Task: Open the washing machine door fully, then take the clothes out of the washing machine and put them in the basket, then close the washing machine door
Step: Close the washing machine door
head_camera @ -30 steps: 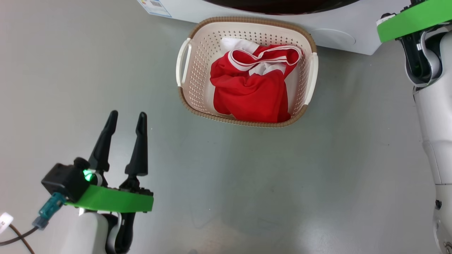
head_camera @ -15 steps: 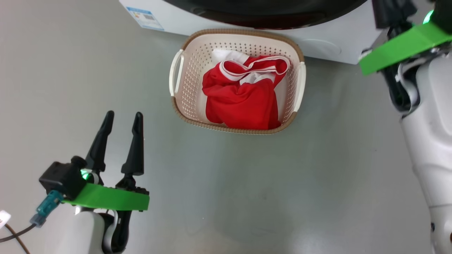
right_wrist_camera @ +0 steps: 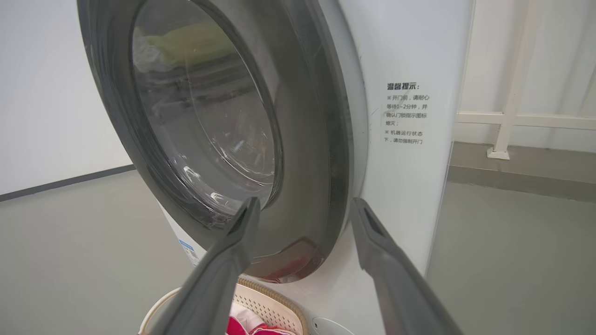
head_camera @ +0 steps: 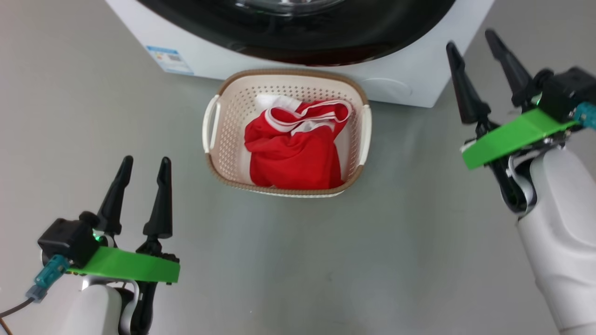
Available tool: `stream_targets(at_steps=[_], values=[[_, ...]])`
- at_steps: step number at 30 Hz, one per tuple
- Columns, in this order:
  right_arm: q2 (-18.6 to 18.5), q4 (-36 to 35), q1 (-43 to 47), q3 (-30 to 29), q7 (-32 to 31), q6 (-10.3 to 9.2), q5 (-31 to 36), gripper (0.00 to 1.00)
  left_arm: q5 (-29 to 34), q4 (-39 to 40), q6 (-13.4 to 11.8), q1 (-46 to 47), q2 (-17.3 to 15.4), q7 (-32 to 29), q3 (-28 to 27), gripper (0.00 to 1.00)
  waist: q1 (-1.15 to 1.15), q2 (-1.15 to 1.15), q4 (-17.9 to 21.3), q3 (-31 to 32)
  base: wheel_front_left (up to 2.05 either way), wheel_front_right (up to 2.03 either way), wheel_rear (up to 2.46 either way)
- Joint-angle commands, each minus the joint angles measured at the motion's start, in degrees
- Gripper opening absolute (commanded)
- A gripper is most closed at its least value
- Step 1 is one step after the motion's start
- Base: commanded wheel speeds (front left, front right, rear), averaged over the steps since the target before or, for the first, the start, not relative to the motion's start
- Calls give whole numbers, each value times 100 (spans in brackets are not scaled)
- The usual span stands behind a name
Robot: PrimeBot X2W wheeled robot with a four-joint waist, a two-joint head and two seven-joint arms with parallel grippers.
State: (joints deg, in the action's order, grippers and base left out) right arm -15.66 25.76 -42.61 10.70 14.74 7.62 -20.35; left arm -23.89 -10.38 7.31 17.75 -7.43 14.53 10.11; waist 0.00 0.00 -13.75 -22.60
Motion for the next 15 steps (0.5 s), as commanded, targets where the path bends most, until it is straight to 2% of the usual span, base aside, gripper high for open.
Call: stream_targets(at_steps=[1, 15], values=[[68, -203, 276, 88, 26, -13, -54, 100, 1, 77, 18, -85, -224, 47, -221, 100, 0, 0, 192, 176, 0, 0, 0], [126, -482, 1296, -115, 26, -13, -122, 100, -33, -115, 18, -381, -434, 47, -359, 100, 0, 0, 664, 623, 0, 0, 0]])
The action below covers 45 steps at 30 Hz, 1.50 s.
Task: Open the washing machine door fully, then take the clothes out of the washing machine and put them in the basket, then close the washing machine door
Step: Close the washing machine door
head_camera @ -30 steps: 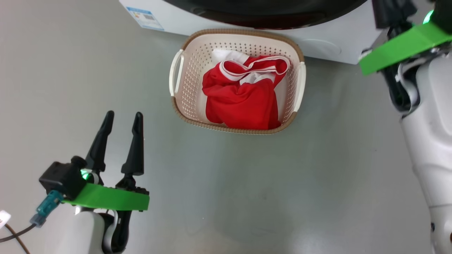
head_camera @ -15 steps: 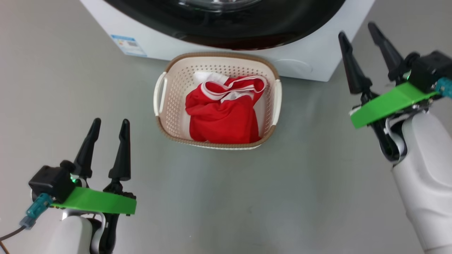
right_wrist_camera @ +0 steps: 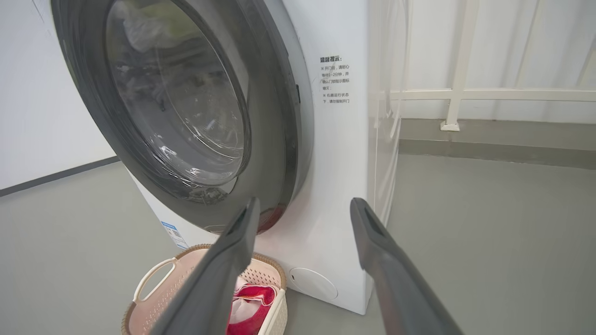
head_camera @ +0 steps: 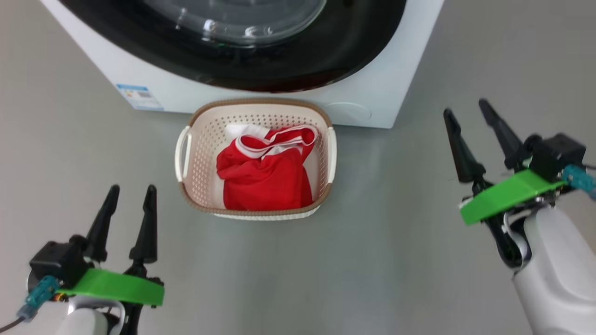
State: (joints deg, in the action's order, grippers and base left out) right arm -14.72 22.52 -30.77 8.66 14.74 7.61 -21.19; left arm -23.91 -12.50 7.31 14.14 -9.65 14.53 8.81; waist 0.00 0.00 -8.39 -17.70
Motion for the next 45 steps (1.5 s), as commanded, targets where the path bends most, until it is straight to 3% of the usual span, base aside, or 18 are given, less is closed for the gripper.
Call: stream_targets(at_steps=[1, 29, 45], values=[[37, -178, 195, 72, 26, -12, -45, 100, -34, 83, 18, -51, -229, 47, -239, 100, 0, 0, 162, 170, 0, 0, 0], [107, -549, 2014, -334, 26, -12, -182, 100, -97, -219, 18, -950, -427, 47, -482, 100, 0, 0, 1008, 1101, 0, 0, 0], [0, -579, 2466, -489, 26, -12, -190, 100, -47, -104, 18, -1358, -382, 47, -722, 100, 0, 0, 1222, 1311, 0, 0, 0]])
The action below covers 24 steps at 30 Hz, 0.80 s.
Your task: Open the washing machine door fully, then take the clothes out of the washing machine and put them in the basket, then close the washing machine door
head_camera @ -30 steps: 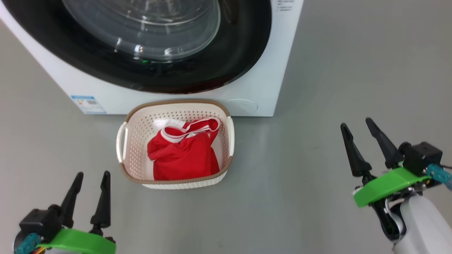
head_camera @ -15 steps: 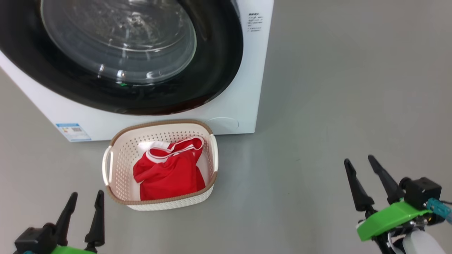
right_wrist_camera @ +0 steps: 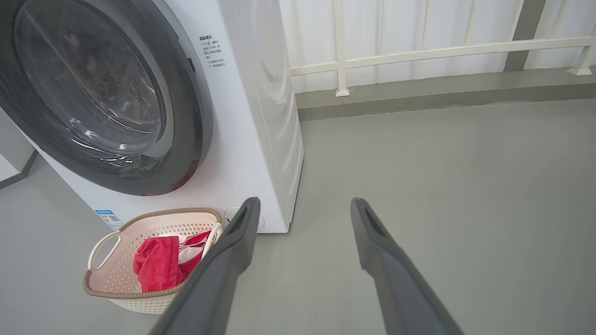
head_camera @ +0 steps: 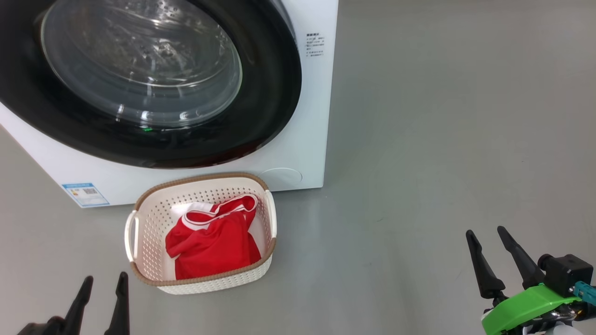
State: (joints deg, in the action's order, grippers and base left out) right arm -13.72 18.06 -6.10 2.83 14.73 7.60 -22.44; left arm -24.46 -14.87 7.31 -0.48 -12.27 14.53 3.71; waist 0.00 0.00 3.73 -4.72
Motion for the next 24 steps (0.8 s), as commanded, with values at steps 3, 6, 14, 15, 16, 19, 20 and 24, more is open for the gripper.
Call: stream_targets(at_steps=[3, 6, 14, 15, 16, 19, 20, 24], values=[[-138, -149, 50, 69, 27, -11, -71, 100, 75, 212, 18, -42, -61, 47, -308, 100, 0, 0, 29, 56, 0, 0, 0], [-161, -163, 67, 52, 27, -11, -64, 100, 129, 256, 18, -109, -3, 47, -389, 100, 0, 0, 31, 81, 0, 0, 0], [-174, -286, 61, -12, 27, -11, -30, 100, 226, 374, 18, -151, 69, 47, -460, 100, 0, 0, -1, 63, 0, 0, 0], [-174, -295, 65, -18, 27, -11, -25, 100, 236, 383, 18, -151, 72, 47, -464, 100, 0, 0, -4, 62, 0, 0, 0], [-173, -302, 67, -21, 27, -11, -21, 100, 244, 392, 18, -151, 74, 47, -465, 100, 0, 0, -6, 61, 0, 0, 0], [-172, -327, 71, -29, 27, -11, -7, 100, 261, 411, 18, -154, 78, 47, -466, 100, 0, 0, -7, 65, 0, 0, 0], [-170, -334, 74, -33, 27, -11, -1, 100, 265, 414, 18, -157, 80, 47, -465, 100, 0, 0, -6, 70, 0, 0, 0], [-183, -344, 85, -43, 27, -11, 4, 100, 280, 439, 18, -165, 96, 47, -460, 100, 0, 0, -9, 82, 0, 0, 0]])
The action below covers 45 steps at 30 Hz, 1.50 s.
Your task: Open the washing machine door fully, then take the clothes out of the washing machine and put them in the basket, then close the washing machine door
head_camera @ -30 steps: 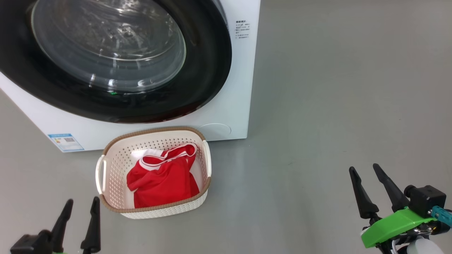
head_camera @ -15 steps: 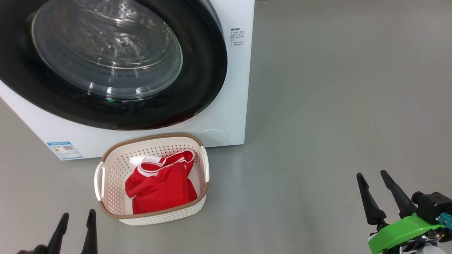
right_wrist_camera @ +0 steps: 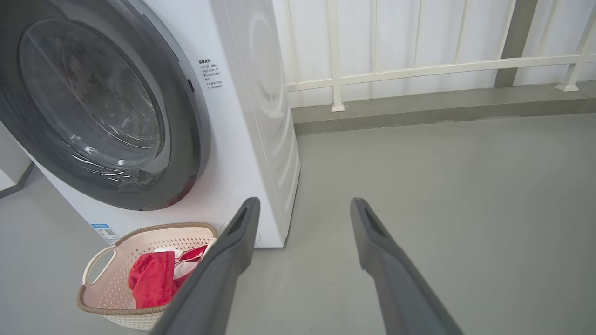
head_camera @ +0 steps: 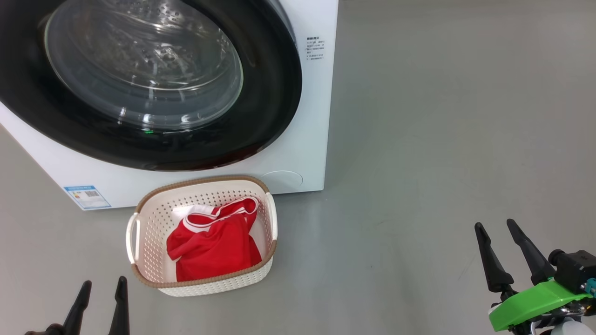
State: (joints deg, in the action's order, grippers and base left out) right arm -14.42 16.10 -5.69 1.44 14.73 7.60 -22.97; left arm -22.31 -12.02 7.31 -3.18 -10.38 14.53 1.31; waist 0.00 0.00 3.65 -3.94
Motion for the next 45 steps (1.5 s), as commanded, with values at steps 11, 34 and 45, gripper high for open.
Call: stream_targets(at_steps=[11, 34, 45], values=[[-121, -174, 46, 85, 27, -11, 60, 100, 61, 189, 18, 146, -83, 47, -188, 100, 0, 0, -45, -4, 0, 0, 0], [320, 399, 253, 5, -75, 1, -233, 0, -243, -308, 0, -24, 354, -91, 100, 0, -5, 0, -84, 29, 0, 0, 0], [391, 349, 225, -62, -256, 0, -845, 0, -866, -308, 1, 67, 379, -262, 34, 0, -1, 0, -110, 59, 0, 0, 0]])
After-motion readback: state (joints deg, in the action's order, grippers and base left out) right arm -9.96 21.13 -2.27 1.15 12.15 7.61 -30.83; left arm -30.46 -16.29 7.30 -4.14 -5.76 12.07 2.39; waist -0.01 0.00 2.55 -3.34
